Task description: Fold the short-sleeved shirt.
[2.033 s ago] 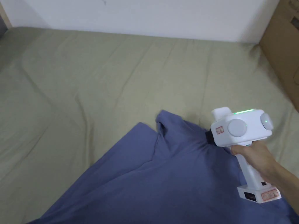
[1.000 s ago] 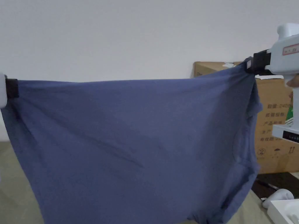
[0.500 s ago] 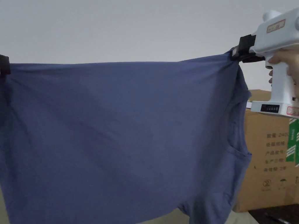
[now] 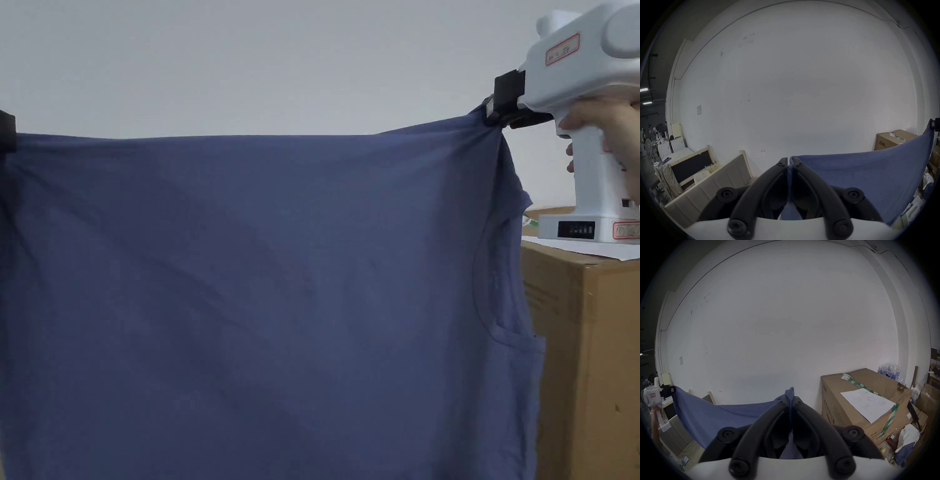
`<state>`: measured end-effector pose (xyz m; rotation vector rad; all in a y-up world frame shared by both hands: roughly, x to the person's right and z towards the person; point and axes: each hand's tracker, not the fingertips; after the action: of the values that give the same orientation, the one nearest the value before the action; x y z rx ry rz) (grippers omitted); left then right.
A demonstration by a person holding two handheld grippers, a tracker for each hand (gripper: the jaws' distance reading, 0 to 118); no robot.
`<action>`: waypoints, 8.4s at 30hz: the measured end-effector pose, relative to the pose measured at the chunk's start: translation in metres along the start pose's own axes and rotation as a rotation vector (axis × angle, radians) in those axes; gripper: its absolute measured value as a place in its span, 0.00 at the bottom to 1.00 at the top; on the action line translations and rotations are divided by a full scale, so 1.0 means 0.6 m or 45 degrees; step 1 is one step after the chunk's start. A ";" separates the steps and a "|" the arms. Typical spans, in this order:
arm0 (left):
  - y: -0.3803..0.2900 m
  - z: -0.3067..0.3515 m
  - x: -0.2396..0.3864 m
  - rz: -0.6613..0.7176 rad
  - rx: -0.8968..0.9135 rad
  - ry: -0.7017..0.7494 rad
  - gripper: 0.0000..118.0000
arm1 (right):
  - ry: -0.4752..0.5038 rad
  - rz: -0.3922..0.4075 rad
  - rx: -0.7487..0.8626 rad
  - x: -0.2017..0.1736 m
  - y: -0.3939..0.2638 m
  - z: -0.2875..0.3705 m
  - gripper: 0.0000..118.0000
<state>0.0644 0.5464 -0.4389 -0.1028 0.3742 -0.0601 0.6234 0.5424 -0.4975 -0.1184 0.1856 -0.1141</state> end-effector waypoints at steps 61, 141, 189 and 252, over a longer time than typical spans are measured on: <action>-0.911 0.360 -0.118 0.143 -0.901 0.043 0.02 | -0.036 -0.280 -0.834 0.061 -0.893 0.390 0.01; -1.022 0.621 -0.170 0.066 -0.998 -0.011 0.03 | -0.114 -0.172 -0.949 0.012 -1.035 0.588 0.75; -0.968 0.308 -0.115 -0.015 -1.107 -0.058 0.90 | -0.123 0.062 -0.944 0.046 -0.961 0.280 0.92; -0.967 0.389 -0.125 -0.058 -1.194 -0.141 0.05 | -0.159 0.081 -1.149 0.030 -1.006 0.372 0.08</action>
<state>0.0575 -0.0030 -0.1311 -1.0370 0.2633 0.0807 0.6217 -0.0315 -0.2057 -1.0154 0.1038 0.0487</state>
